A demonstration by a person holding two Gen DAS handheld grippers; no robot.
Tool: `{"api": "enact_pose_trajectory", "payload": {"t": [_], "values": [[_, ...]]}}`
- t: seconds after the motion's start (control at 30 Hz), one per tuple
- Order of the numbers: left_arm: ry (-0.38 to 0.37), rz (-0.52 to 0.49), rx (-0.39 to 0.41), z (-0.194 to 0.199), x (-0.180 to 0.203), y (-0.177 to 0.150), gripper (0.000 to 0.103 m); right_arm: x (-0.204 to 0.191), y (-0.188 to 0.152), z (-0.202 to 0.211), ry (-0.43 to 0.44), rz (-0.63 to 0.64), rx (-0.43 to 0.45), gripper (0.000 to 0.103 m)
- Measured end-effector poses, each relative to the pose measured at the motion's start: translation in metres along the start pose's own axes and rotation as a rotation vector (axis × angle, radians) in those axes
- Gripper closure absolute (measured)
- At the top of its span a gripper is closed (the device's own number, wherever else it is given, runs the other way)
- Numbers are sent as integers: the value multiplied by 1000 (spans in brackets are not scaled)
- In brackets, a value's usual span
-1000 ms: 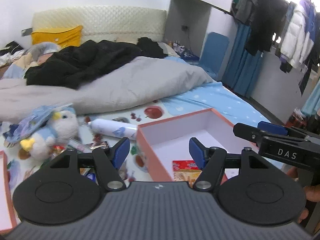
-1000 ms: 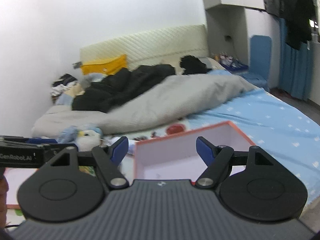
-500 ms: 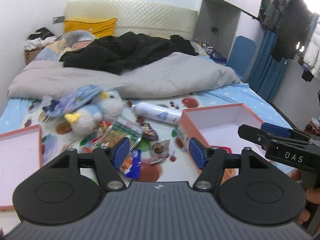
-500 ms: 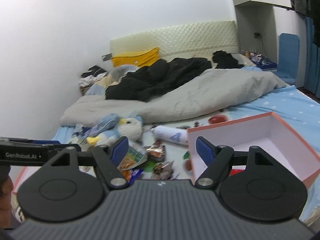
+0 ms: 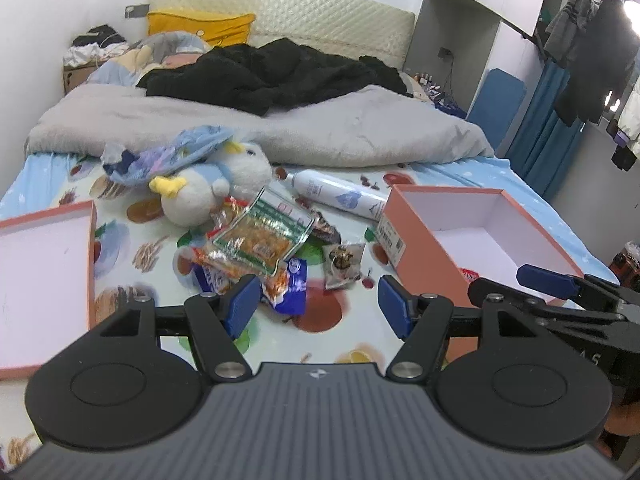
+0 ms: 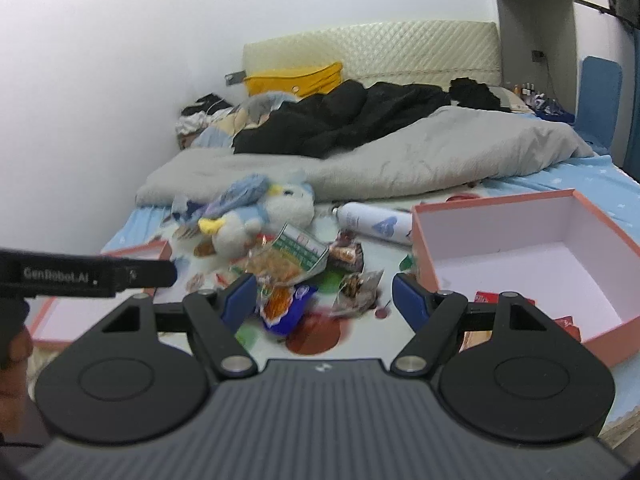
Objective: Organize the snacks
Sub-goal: 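Withdraw both tools from the box back toward the snack pile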
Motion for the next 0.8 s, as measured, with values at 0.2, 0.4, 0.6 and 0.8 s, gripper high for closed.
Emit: {"api": "enact_pose_trajectory", "payload": {"t": [0.2, 0.4, 0.6, 0.8], "values": [[13, 25, -26, -10, -10, -13, 32, -2, -10, -12, -1, 7, -40, 27], [38, 25, -21, -11, -19, -13, 32, -4, -12, -21, 12, -7, -49, 27], [56, 58, -2, -8, -27, -19, 32, -10, -24, -25, 42, 9, -48, 27], [52, 100, -29, -24, -31, -34, 32, -6, -36, -30, 48, 20, -67, 27]]}}
Point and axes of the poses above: each gripper's, at about its wrist camera, not at the fingertips, and z roughly against the way its jaws point, x to its right, y to its top, the point moved 10 cm from there along -z, roughly the way its jaws point, and after that the axes turned 6 degrees about -x, right-handed, at the moved point
